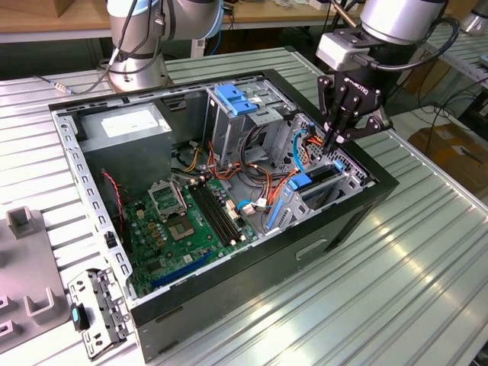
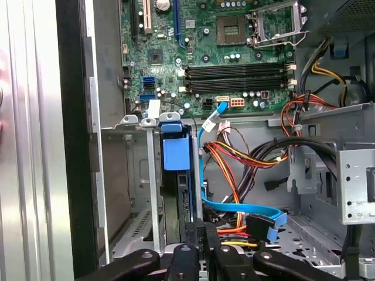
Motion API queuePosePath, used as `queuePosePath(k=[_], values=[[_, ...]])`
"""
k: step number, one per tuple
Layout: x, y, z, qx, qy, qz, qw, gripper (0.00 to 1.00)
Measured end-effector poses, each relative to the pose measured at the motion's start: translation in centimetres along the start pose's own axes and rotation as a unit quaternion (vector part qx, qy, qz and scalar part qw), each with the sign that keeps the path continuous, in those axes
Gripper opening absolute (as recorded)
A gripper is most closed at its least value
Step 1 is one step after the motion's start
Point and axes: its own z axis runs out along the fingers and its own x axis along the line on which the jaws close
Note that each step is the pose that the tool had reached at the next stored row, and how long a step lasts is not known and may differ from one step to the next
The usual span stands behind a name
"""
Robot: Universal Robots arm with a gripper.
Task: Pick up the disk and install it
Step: 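Insert the first disk wire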
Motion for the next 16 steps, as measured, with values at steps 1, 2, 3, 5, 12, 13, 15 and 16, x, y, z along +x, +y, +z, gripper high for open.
queuePosePath(k=[1, 2, 3, 5, 12, 13, 15, 16], values=[[0.00, -0.01, 0.12, 0.0011, 0.0002, 0.001, 1.00000, 0.16], [-0.01, -0.01, 0.33, 0.0019, 0.0002, 0.002, 1.00000, 0.16], [-0.02, -0.01, 0.49, 0.0019, 0.0002, 0.002, 1.00000, 0.16], [-0.02, -0.01, 0.95, 0.0020, -0.0008, -0.001, 1.00000, 0.16], [0.22, -0.02, 1.97, 0.0035, -0.0011, -0.033, 0.99945, 0.16], [0.22, -0.02, 2.08, 0.0035, -0.0011, -0.033, 0.99945, 0.16], [0.26, -0.02, 2.16, 0.0035, -0.0009, -0.033, 0.99945, 0.16], [0.30, -0.02, 2.17, 0.0035, -0.0010, -0.033, 0.99945, 0.16]])
